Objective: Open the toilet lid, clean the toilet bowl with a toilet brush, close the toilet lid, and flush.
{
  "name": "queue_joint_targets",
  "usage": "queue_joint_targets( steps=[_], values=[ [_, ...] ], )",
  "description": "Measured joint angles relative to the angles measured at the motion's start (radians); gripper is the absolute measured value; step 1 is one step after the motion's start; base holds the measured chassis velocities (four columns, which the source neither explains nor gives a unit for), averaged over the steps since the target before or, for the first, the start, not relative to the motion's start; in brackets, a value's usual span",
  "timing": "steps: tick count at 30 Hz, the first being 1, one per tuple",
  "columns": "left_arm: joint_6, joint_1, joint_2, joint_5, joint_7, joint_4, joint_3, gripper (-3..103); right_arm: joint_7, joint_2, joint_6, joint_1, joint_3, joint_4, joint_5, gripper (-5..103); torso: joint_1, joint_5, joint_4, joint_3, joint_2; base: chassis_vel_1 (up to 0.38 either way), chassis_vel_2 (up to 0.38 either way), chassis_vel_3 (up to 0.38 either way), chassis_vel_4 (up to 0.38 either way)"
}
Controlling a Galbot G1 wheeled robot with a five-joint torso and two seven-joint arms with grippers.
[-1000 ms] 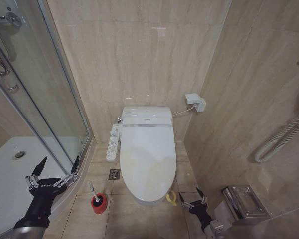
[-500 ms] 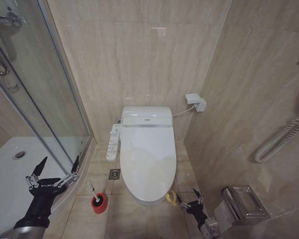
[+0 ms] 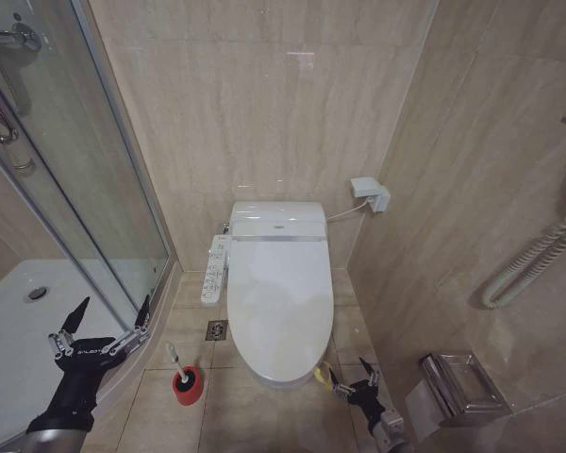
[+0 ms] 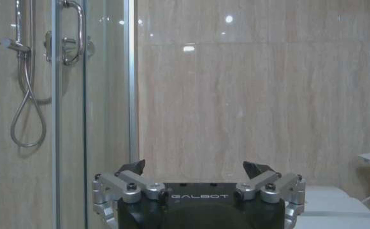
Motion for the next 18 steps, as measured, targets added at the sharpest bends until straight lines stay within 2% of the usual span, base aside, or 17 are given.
queue_joint_targets(
  steps=[18],
  values=[
    [0.000, 0.000, 0.000, 0.000, 0.000, 0.000, 0.000, 100, -0.018, -0.003, 0.000, 0.042, -0.029, -0.050, -0.008, 100, 0.000, 0.0001, 0.0000, 0.000, 0.000, 0.000, 0.000, 0.000, 0.000]
  ],
)
